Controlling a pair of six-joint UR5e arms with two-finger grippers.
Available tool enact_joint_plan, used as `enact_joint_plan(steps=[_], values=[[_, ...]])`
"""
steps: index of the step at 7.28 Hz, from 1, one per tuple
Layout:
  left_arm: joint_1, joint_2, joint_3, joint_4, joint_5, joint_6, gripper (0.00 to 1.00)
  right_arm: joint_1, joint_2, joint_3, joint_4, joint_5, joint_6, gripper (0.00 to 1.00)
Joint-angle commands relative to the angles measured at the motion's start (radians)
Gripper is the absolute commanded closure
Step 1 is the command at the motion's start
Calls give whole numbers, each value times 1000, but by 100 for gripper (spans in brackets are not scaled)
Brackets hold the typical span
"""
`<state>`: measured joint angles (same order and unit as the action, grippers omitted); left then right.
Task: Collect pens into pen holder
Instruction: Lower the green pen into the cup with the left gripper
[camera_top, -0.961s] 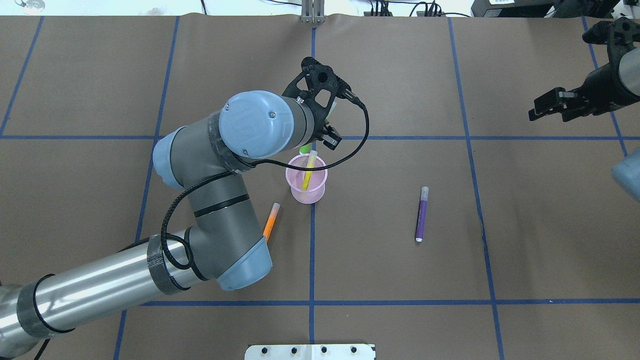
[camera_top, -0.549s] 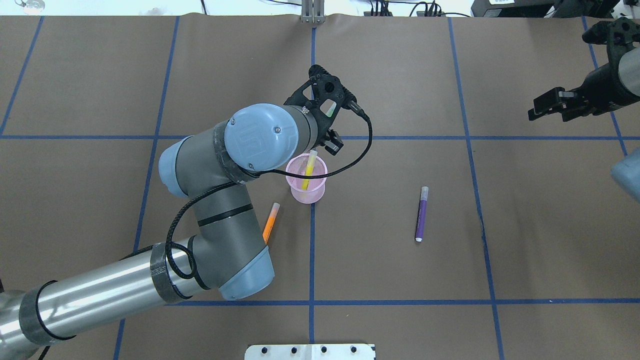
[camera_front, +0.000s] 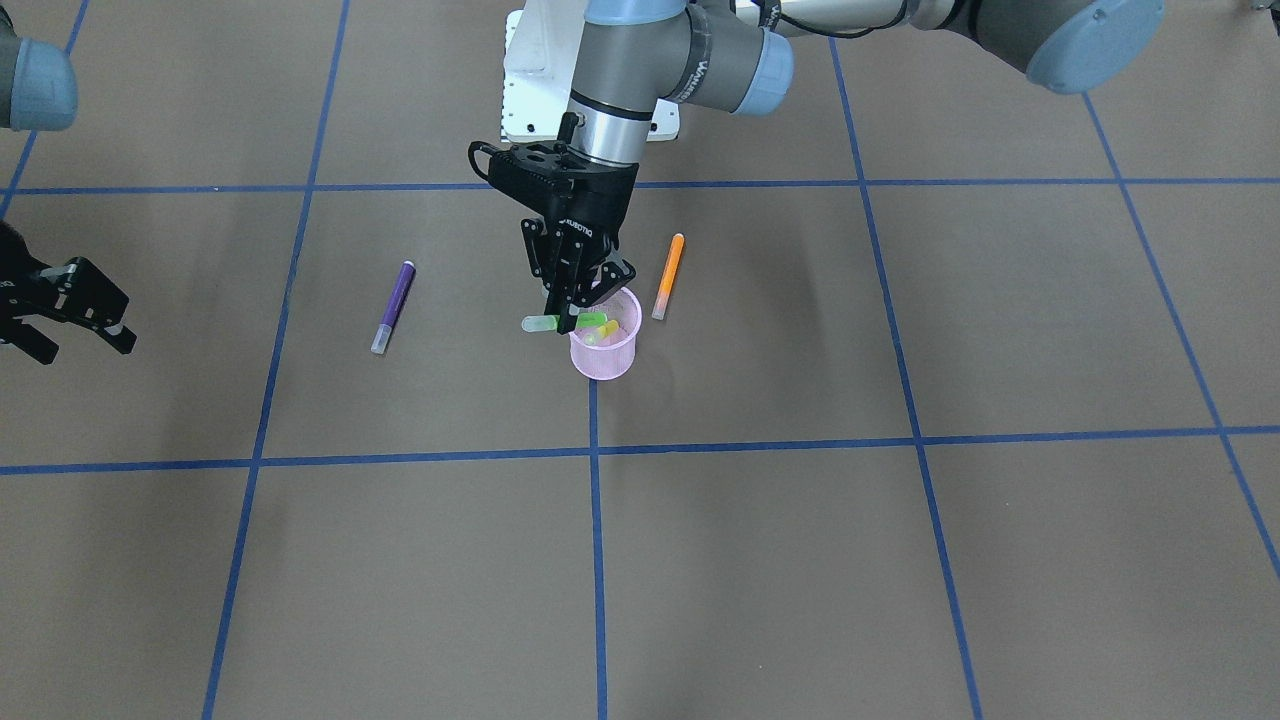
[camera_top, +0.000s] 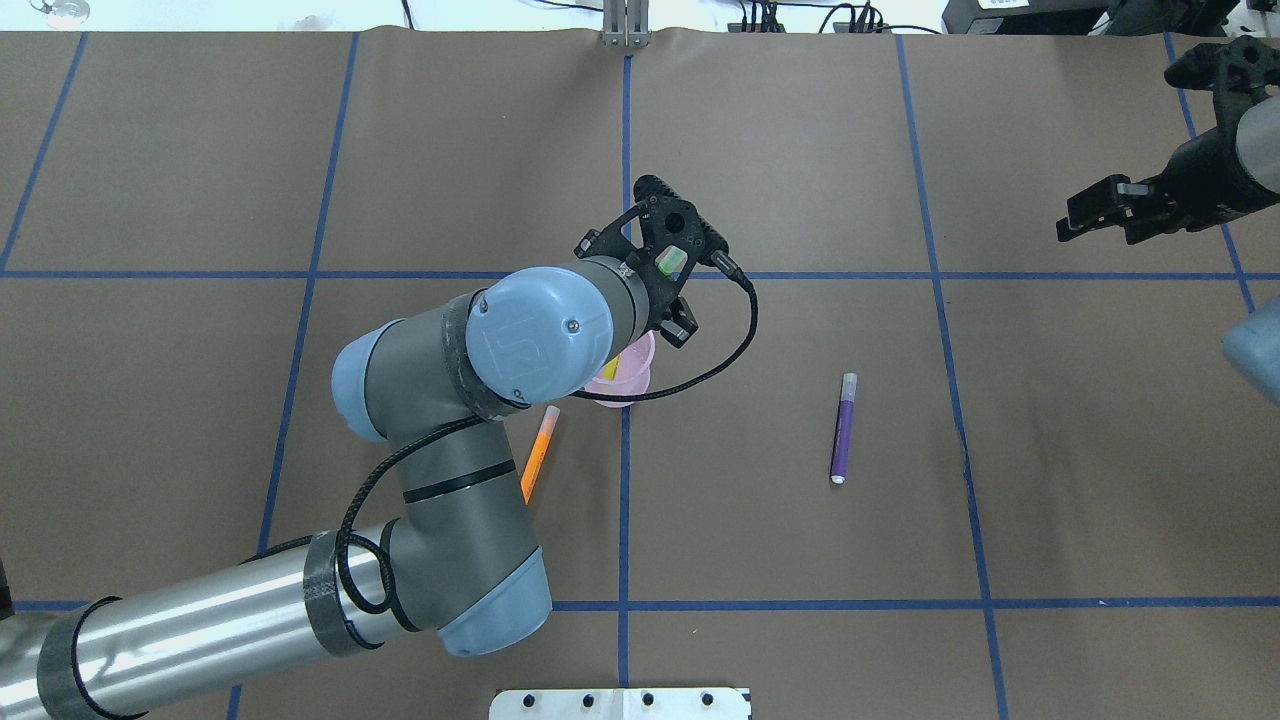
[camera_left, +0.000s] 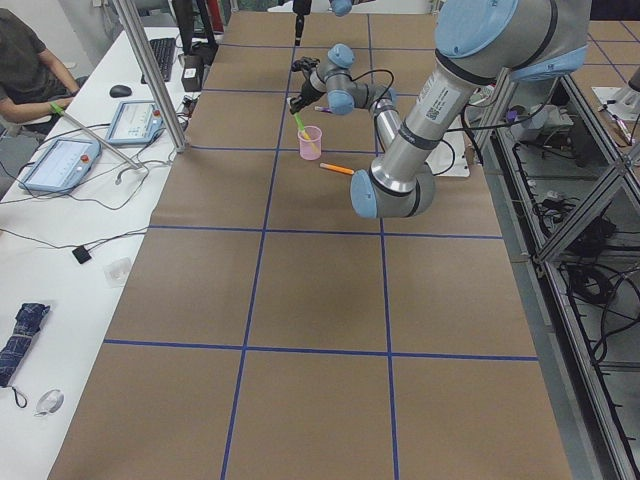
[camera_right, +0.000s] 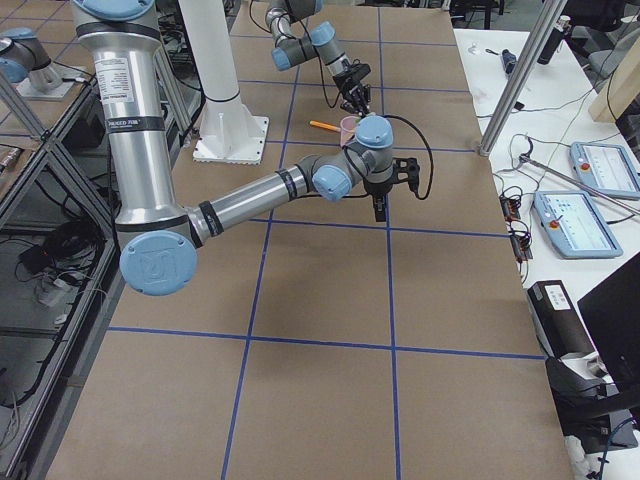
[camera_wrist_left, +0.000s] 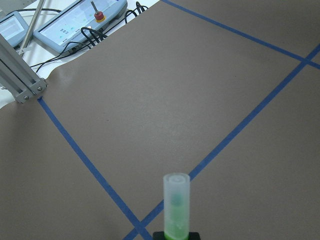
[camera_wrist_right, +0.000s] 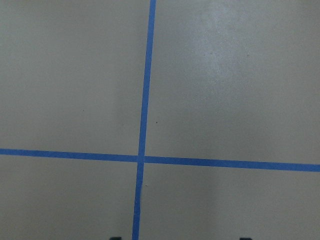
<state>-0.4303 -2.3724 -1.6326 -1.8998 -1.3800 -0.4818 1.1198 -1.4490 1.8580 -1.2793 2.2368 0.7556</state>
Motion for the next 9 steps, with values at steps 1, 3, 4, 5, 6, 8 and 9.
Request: enact_joint_plan(steps=[1,3,4,5,6,8,9], values=[[21,85,-74,1,2,2,100,0,-1,-6,2,0,1,17],[31,90,-73,1,2,0,100,0,-1,-8,2,0,1,17],[39,90,-70,1,4,0,100,0,1,-8,2,0,1,17],[45,85,-69,1,2,0,100,0,1,-8,2,0,1,17],[48,84,-64,-1,2,0,100,0,1,-8,2,0,1,17],[48,82,-59,-1,6,0,41,0,1,-8,2,0,1,17],[48,81,-49,-2,24,0,5,0,1,-8,2,0,1,17]])
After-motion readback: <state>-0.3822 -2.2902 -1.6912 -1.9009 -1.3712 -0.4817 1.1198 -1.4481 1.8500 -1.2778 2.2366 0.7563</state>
